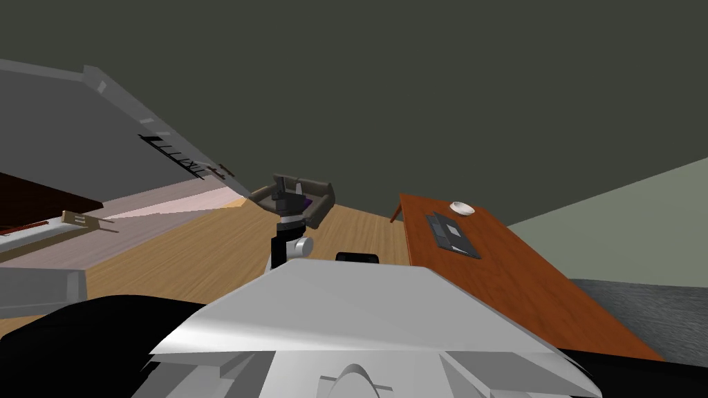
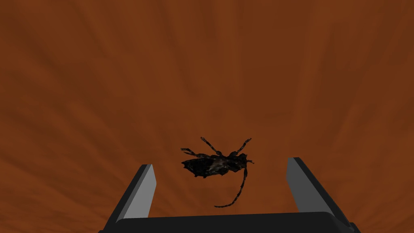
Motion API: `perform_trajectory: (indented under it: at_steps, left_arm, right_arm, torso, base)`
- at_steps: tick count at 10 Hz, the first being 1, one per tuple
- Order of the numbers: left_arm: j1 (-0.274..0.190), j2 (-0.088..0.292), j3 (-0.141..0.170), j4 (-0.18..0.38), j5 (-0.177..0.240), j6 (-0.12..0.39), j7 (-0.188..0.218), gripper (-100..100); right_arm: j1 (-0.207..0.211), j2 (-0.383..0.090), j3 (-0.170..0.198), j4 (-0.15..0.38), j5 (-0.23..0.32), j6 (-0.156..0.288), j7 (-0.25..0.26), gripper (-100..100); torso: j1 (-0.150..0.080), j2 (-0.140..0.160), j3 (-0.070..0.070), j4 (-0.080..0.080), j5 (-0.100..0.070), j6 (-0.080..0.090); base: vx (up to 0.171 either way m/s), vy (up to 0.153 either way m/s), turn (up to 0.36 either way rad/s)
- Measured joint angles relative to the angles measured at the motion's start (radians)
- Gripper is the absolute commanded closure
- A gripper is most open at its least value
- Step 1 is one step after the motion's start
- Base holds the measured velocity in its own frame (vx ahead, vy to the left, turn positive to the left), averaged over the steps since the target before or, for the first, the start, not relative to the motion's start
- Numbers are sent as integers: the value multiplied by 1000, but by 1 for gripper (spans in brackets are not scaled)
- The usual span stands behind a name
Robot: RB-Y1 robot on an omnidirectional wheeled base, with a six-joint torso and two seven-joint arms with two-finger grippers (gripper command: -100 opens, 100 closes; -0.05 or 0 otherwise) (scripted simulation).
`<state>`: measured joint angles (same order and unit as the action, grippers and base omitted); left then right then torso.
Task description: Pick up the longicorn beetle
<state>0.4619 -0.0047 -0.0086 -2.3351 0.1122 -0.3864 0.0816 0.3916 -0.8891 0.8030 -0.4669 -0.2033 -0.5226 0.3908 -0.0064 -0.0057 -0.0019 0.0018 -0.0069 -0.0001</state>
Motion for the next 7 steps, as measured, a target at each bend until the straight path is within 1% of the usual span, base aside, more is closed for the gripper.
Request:
perform_trajectory:
  at_steps: [4,5,6,7]
  left_arm:
    - [0,0,0,0,0,0,0,0]
    - [0,0,0,0,0,0,0,0]
    - [0,0,0,0,0,0,0,0]
    - [0,0,0,0,0,0,0,0]
  right_arm:
    - [0,-1,0,0,0,0,0,100]
    - [0,-1,0,0,0,0,0,0]
    - [0,-1,0,0,0,0,0,100]
    - [8,-6,-7,-17,6,2,9,100]
  torso:
    - [-2,-3,-2,-1,-2,0]
    - [-2,-3,-2,-1,-2,0]
    - [-2,-3,-2,-1,-2,0]
    - [-4,-6,-4,-2,-2,2]
  base:
    - [0,0,0]
    - [0,0,0]
    - [71,-36,-227]
    - [172,-57,-305]
